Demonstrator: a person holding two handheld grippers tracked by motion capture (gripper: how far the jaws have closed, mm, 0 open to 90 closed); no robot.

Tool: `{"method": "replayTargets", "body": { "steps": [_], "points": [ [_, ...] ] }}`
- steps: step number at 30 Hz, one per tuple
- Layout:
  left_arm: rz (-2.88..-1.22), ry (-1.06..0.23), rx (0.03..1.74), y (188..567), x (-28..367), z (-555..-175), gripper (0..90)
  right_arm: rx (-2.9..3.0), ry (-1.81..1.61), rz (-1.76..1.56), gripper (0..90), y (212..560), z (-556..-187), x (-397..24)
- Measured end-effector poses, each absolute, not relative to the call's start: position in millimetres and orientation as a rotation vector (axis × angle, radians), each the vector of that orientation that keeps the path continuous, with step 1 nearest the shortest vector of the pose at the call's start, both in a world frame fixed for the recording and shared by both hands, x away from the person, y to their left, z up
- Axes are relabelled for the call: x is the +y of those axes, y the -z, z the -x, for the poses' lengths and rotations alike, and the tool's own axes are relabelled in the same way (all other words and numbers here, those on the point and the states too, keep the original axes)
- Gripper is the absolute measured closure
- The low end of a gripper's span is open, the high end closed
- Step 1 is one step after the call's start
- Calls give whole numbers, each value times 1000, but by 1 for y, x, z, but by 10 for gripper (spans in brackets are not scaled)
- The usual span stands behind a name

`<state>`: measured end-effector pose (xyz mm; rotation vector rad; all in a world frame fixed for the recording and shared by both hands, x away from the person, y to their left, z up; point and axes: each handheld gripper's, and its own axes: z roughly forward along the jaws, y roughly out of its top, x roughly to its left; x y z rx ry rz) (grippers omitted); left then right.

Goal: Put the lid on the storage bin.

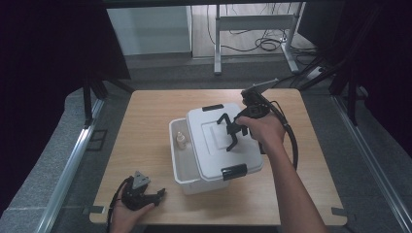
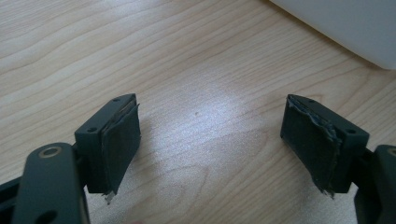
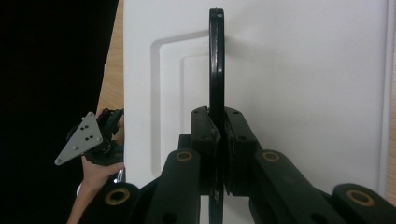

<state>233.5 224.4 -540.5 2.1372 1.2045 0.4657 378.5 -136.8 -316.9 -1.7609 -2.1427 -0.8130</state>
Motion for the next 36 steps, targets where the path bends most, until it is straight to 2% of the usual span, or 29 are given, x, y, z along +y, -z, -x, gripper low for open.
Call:
{"method": "replayTargets", "body": {
  "steps": [36],
  "points": [
    [-2144, -447, 1186, 541, 222, -235, 197, -2113, 756, 1779, 848, 337, -389, -75]
  ]
}}
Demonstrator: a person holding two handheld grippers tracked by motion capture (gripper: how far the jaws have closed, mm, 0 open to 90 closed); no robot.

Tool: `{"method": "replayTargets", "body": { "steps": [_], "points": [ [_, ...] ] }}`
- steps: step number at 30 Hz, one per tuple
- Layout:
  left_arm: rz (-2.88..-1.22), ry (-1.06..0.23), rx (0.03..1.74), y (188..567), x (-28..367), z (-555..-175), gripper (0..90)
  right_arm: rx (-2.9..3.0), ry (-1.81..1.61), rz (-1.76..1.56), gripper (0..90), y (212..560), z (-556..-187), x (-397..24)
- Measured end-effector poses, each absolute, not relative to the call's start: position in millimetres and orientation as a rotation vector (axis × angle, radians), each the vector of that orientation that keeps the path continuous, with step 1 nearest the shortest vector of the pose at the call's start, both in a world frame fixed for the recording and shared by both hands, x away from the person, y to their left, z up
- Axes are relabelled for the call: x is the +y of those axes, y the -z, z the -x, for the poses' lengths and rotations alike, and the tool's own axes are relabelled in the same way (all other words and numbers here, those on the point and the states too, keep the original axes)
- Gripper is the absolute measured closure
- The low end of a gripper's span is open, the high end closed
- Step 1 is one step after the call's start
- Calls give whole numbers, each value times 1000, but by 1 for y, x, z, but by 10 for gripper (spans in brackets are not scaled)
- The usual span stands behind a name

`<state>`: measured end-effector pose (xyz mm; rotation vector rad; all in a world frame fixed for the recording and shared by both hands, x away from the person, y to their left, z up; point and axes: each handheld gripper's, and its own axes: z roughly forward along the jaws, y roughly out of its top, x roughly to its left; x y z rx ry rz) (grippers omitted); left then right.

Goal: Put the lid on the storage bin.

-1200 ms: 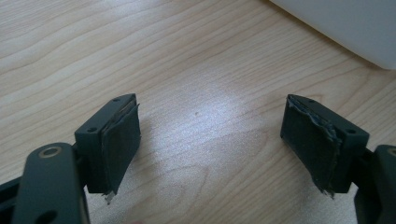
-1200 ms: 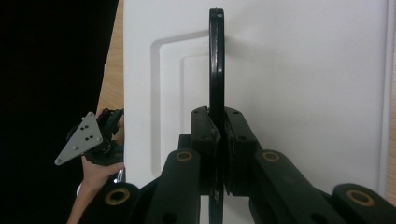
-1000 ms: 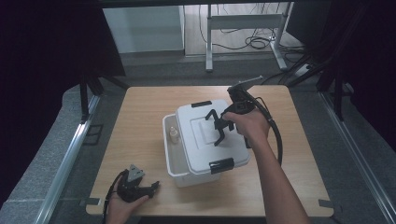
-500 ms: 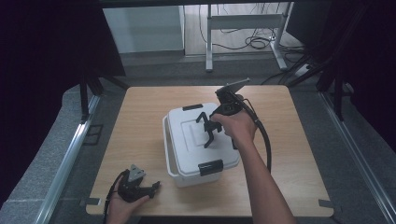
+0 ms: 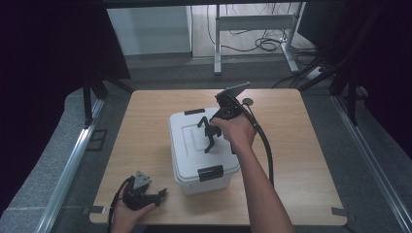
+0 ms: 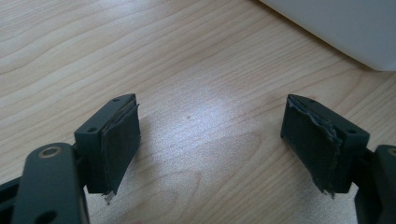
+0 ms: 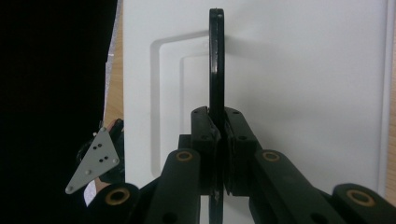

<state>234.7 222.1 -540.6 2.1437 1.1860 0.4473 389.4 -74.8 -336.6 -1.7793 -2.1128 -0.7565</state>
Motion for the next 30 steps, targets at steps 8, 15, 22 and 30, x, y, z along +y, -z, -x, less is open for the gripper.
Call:
{"method": "replayTargets", "body": {
  "steps": [8, 15, 22, 30],
  "points": [
    [-2143, -446, 1187, 541, 223, -236, 195, -2081, 765, 1790, 850, 349, -394, -70],
    [-2144, -444, 1187, 541, 223, -236, 195, -2087, 762, 1795, 849, 355, -393, -70],
    [-2150, -440, 1185, 540, 223, -236, 194, -2101, 754, 1779, 845, 361, -392, -69],
    [-2142, -438, 1189, 541, 223, -237, 194, -2122, 771, 1751, 823, 363, -391, -68]
  ]
}}
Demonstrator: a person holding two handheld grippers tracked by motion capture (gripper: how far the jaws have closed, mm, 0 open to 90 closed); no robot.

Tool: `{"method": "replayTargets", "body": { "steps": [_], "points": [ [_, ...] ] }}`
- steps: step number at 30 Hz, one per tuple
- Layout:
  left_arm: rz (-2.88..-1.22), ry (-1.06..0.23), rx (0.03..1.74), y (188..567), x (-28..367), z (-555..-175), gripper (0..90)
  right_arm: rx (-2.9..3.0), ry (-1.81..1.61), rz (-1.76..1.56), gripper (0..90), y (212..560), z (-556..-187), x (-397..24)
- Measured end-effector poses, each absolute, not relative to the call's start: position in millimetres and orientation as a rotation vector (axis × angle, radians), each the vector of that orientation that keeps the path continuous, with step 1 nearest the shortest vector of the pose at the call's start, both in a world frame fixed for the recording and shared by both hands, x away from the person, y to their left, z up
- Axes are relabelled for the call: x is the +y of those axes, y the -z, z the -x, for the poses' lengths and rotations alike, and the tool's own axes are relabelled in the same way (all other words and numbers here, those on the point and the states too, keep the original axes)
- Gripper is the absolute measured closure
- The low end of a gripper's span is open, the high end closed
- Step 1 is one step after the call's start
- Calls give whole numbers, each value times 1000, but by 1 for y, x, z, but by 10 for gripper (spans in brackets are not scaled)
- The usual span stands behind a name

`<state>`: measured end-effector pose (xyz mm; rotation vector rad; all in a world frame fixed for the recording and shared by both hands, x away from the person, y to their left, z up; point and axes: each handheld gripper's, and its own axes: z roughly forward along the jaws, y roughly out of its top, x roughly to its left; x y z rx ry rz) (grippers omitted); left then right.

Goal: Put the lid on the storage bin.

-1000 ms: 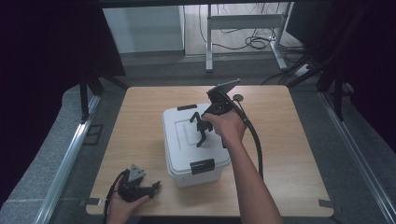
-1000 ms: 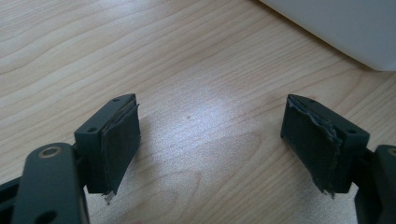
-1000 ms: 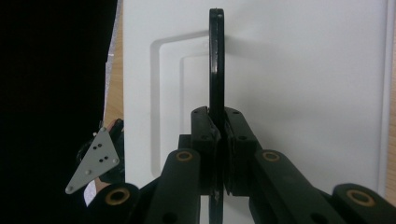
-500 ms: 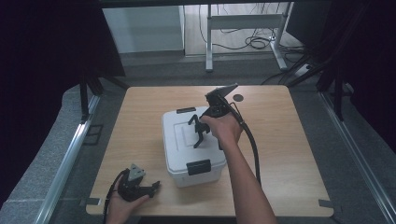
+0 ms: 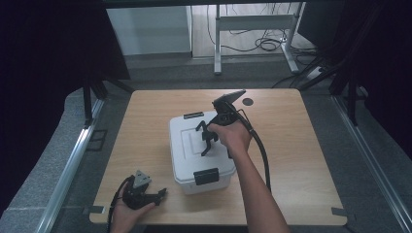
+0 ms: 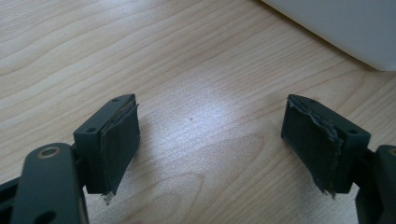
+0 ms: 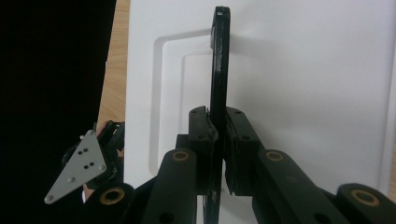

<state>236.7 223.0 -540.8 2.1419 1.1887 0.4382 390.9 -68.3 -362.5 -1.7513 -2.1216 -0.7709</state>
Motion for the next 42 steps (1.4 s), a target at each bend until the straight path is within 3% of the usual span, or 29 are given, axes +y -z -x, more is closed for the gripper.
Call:
{"method": "replayTargets", "body": {
  "steps": [19, 32, 42],
  "points": [
    [-2151, -435, 1181, 541, 224, -238, 192, -2239, 982, 1631, 537, 344, -376, -101],
    [-2143, -437, 1186, 541, 224, -237, 191, -2237, 1153, 1593, 505, 351, -357, -158],
    [-2135, -436, 1188, 542, 224, -237, 192, -2202, 1218, 1617, 475, 380, -339, -205]
  ]
}}
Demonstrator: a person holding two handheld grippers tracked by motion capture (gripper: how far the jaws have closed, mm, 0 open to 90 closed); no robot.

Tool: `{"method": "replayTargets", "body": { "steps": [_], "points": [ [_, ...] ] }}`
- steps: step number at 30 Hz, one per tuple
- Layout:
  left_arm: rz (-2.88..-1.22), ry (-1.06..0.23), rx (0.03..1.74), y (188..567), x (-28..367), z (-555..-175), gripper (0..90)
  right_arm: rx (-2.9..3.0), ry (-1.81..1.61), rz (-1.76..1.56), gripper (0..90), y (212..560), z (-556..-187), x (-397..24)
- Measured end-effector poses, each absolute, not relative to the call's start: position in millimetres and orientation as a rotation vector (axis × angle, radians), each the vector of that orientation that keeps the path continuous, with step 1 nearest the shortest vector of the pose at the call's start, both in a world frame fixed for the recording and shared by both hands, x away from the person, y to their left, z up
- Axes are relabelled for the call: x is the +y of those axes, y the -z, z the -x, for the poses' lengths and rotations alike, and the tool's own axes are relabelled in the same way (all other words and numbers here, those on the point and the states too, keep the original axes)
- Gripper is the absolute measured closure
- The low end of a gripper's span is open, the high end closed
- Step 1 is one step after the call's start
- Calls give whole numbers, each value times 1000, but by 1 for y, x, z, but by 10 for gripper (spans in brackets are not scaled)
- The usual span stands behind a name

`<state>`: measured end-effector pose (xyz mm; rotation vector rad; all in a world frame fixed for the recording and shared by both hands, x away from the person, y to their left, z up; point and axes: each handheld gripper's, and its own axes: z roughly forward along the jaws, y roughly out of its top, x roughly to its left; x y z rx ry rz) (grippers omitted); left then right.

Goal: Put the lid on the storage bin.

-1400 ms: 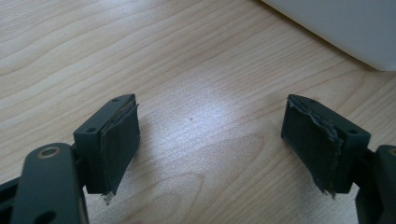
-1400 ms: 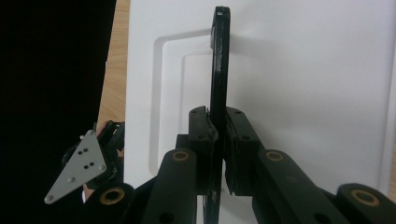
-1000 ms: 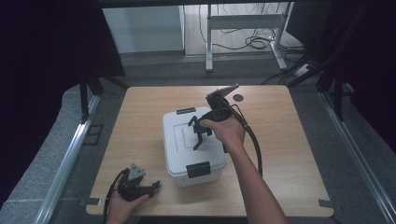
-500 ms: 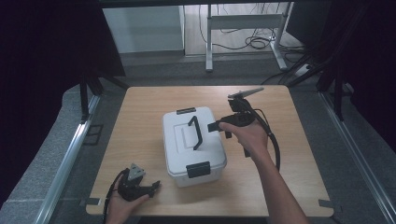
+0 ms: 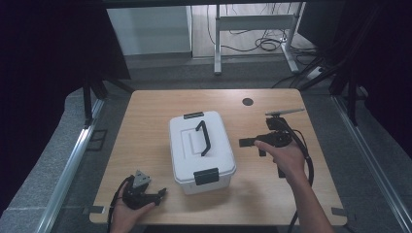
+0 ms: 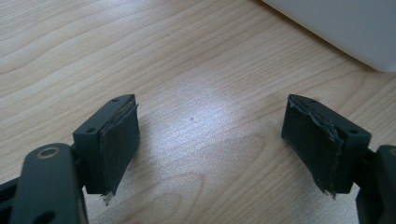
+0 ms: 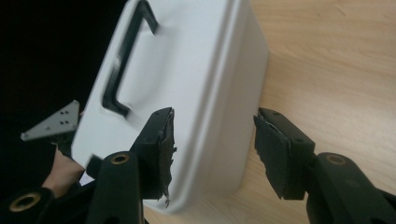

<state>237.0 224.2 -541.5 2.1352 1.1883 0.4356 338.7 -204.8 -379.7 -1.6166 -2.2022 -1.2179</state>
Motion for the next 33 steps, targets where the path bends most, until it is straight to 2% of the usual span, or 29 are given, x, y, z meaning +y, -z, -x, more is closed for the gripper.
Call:
{"method": "replayTargets", "body": {
  "steps": [10, 23, 33],
  "points": [
    [-2133, -431, 1189, 542, 225, -237, 191, -2166, 1230, 1633, 448, 423, -319, -237],
    [-2129, -429, 1189, 542, 225, -237, 190, -2111, 1161, 1693, 435, 473, -309, -254],
    [-2115, -436, 1198, 543, 226, -235, 188, -2125, 1139, 1685, 431, 478, -313, -261]
  ]
}}
